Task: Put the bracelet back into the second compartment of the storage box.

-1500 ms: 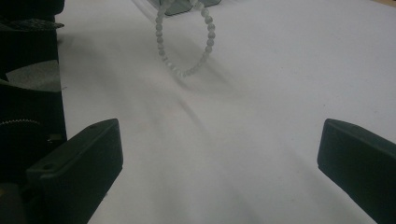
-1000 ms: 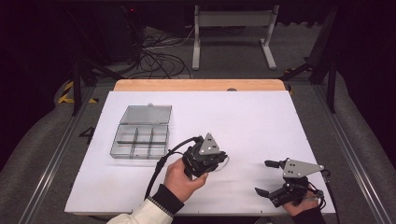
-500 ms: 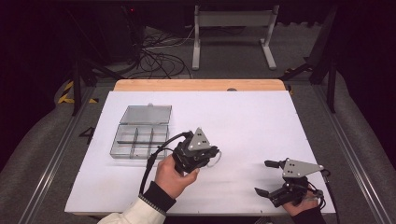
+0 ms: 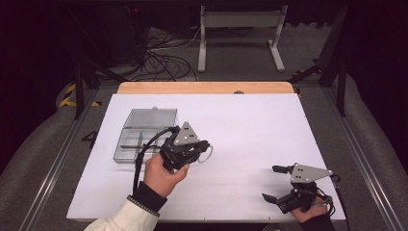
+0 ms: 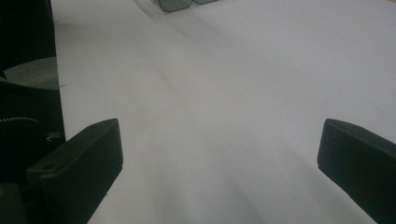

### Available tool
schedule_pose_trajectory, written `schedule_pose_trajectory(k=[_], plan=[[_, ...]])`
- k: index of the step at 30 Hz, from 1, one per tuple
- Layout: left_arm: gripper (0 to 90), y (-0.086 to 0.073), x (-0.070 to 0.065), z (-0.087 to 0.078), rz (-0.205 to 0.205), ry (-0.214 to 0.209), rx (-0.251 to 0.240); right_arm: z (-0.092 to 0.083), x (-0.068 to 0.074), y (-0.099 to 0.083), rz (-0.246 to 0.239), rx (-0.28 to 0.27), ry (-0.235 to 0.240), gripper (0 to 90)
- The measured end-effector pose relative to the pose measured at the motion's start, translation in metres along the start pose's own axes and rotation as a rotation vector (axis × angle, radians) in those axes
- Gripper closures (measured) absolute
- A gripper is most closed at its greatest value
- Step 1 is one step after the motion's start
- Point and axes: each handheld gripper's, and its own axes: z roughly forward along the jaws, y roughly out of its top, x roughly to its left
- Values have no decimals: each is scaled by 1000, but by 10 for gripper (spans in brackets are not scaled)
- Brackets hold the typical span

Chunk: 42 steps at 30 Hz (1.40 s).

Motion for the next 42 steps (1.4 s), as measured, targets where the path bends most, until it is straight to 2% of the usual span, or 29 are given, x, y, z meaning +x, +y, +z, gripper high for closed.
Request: schedule_pose_trajectory(k=[18, 31, 34, 42], plan=[[858, -6, 29, -29, -24, 87, 3, 1, 0, 0, -1, 5, 0, 5], [858, -15, 57, -50, -84, 155, -4, 1, 0, 0, 0, 8, 1, 5], [858, -18, 66, -53, -118, 164, -10, 2, 0, 0, 1, 7, 2, 5], [858, -26, 83, -59, -160, 207, -7, 1, 0, 0, 0, 8, 2, 5]])
